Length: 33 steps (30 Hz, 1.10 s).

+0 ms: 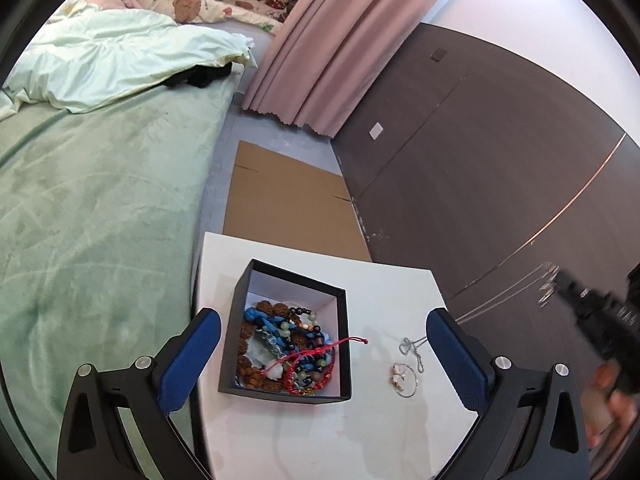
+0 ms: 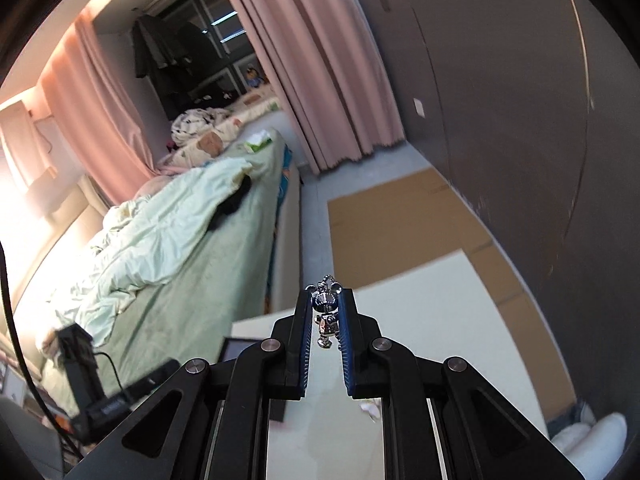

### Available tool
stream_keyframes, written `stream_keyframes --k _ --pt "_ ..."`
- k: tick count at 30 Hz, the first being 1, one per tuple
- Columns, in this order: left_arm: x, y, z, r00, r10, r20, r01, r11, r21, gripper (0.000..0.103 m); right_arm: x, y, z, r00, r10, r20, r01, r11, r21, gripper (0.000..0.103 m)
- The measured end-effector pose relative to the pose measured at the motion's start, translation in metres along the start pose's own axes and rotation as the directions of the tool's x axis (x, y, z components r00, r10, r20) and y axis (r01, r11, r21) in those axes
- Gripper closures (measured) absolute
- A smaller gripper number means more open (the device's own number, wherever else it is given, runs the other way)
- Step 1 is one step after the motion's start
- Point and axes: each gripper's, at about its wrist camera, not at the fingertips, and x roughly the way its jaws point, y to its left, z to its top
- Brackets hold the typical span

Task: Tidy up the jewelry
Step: 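Lift the silver ball chain with the right gripper and drop it into the black box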

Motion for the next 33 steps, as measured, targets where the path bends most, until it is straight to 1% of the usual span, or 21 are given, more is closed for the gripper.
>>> stream_keyframes --k 7,14,18,22,26,30,33 --pt "-0.004 0.003 0.002 1.000 0.012 0.006 -0.012 1.000 0.012 0.000 -0.033 0.045 0.038 0.996 0.025 0.082 -0.019 0.998 -0.064 0.089" --pt "-0.011 0.011 0.006 0.999 0.020 0.027 -0.020 1.000 -0.002 0.000 -0.070 0.095 0.070 0.984 0.061 0.168 -0.037 0.989 -0.141 0.089" --pt "-0.015 0.016 0.010 0.999 0.017 0.051 -0.017 1.000 -0.017 0.000 -0.078 0.117 0.081 0.978 0.085 0.188 -0.053 0.984 -0.172 0.089" --pt "-0.019 0.018 0.013 0.998 0.017 0.066 -0.016 1.000 -0.019 0.000 -0.075 0.140 0.085 0.976 0.112 0.185 -0.074 0.977 -0.200 0.089" --pt "-0.021 0.021 0.015 0.997 0.024 0.077 -0.023 1.000 -0.021 0.000 -0.065 0.153 0.081 0.977 0.130 0.168 -0.091 0.971 -0.219 0.089" --pt "-0.023 0.026 0.018 0.996 0.028 0.090 -0.025 0.999 -0.027 0.000 -0.058 0.157 0.076 0.978 0.144 0.149 -0.108 0.968 -0.225 0.089" --pt "-0.026 0.030 0.021 0.994 0.033 0.101 -0.029 0.999 -0.034 0.000 -0.050 0.155 0.072 0.979 0.168 0.120 -0.140 0.967 -0.213 0.089"
